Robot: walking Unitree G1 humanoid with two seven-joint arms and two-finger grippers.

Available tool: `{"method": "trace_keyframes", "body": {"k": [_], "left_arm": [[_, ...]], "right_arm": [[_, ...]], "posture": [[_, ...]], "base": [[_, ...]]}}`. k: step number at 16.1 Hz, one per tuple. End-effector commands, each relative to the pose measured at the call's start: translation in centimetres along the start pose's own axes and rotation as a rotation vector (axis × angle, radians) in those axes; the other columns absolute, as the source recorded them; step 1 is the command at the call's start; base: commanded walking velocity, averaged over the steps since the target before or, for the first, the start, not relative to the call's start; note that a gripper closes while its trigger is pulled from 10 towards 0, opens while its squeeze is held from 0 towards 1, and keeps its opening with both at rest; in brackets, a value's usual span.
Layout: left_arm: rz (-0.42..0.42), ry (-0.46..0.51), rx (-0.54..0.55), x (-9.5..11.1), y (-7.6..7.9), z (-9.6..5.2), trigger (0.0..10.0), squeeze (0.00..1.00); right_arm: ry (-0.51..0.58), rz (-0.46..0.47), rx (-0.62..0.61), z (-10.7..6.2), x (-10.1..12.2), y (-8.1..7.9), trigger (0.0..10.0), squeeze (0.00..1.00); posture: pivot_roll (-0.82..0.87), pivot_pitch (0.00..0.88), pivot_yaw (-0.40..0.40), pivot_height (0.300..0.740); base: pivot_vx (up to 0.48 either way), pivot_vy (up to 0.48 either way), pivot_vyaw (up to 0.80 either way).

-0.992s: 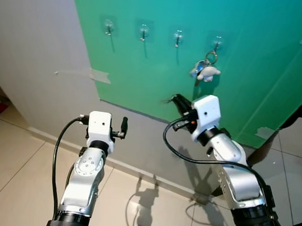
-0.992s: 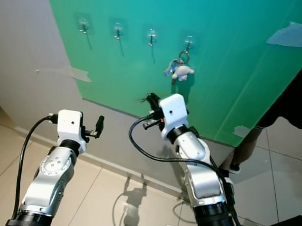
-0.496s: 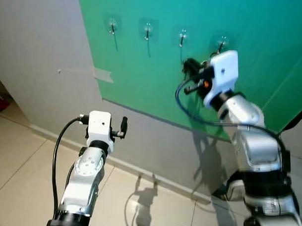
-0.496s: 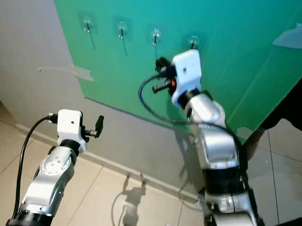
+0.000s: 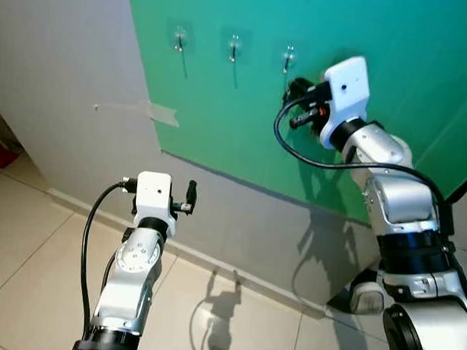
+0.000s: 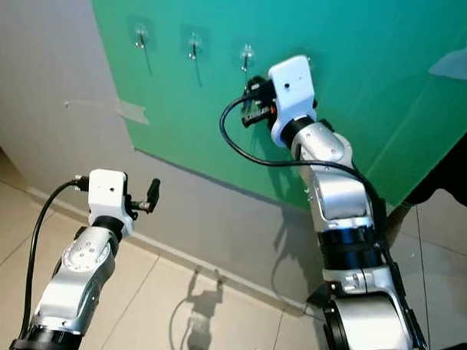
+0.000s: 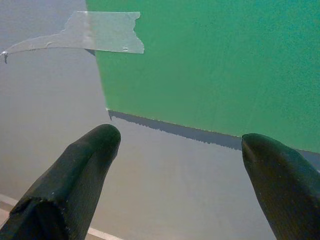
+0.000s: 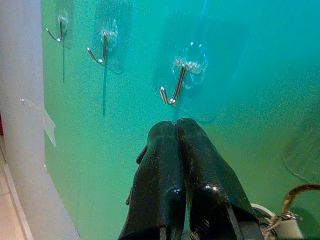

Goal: Hang keys on a hook

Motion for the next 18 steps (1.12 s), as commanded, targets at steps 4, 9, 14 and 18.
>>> {"method": "trace_keyframes", "body": {"k": [4,9,14,18], "left_arm": [[-0.006,0.0,0.019,0.0,0.0,0.0,10.0,0.0],[-0.013,-0.003,0.032,-0.1,-0.2,0.0,10.0,0.0],[-0.015,-0.002,0.033,0.0,-0.2,0.1,10.0,0.0],[-0.015,-0.003,0.03,-0.1,-0.1,0.1,10.0,0.0]], "right_arm": [[0.017,-0.039,-0.002,1.4,1.0,0.5,10.0,0.0],[0.025,-0.064,-0.03,2.1,1.3,1.2,10.0,0.0],[0.037,-0.082,0.007,2.4,1.7,0.7,10.0,0.0],[-0.017,-0.106,0.133,1.7,0.6,-1.2,10.0,0.0]], "posture": [[0.07,0.0,-0.053,0.74],[0.09,0.0,-0.066,0.74],[0.09,0.0,-0.066,0.74],[0.09,0.0,-0.066,0.74]], "base": [[0.0,0.0,0.0],[0.0,0.0,0.0],[0.0,0.0,0.0],[0.0,0.0,0.0]]}}
Point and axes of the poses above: a point about 5 cm out from each wrist's last joint towards the gripper, its own z axis pointing out of the wrist towards the gripper, its own x axis along the axis of the wrist's last joint, y = z × x, the point moved 3 cm from there along z, pointing out of the wrist towards the gripper, and after that the axes turned 9 degrees about z, right-handed, at the moved point
